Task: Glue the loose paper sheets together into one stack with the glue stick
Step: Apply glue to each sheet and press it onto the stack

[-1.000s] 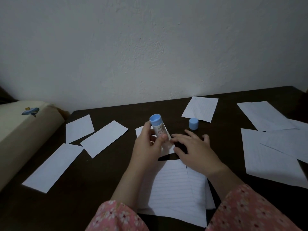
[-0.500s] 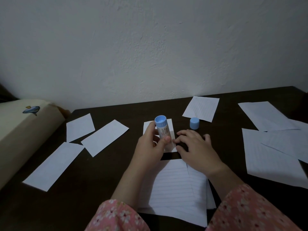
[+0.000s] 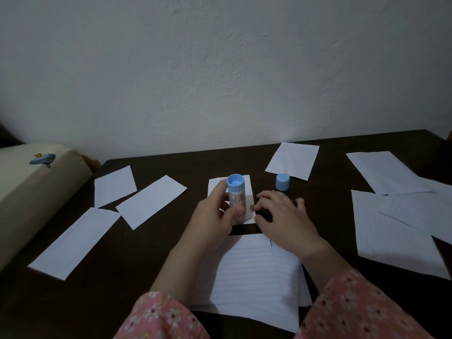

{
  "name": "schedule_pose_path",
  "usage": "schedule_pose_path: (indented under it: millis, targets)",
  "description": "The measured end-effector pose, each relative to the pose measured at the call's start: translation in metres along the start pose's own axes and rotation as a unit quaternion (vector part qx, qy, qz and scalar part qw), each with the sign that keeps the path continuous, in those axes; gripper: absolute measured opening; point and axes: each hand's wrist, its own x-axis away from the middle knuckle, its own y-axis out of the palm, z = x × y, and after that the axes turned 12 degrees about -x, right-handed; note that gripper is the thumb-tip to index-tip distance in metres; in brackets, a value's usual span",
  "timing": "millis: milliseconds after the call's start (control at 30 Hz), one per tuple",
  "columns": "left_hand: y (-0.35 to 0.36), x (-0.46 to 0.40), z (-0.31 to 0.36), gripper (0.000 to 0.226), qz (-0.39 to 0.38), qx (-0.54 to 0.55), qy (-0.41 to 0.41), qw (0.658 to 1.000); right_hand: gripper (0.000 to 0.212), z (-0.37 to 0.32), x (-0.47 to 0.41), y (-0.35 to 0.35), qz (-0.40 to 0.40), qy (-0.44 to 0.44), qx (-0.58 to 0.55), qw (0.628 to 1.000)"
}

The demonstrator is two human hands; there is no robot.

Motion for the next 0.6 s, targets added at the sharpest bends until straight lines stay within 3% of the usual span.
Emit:
schedule_pose_path:
  millis: [467, 533, 600]
  targets:
    - [-0.035, 0.006, -0.031, 0.049, 0.027, 0.010, -0.075, 0.997, 0.023, 0.001, 0.001, 0.002, 0.016, -0.003, -0.005, 1.000]
    - [-0.033, 0.006, -0.036, 0.046, 0.068, 0.058, -0.093, 0.992, 0.022, 0.000, 0.001, 0.002, 0.019, -0.005, -0.008, 1.000]
    - [-0.034, 0.004, -0.038, 0.045, 0.150, 0.162, -0.143, 0.965, 0.020, 0.000, 0.002, 0.002, 0.018, -0.005, -0.009, 1.000]
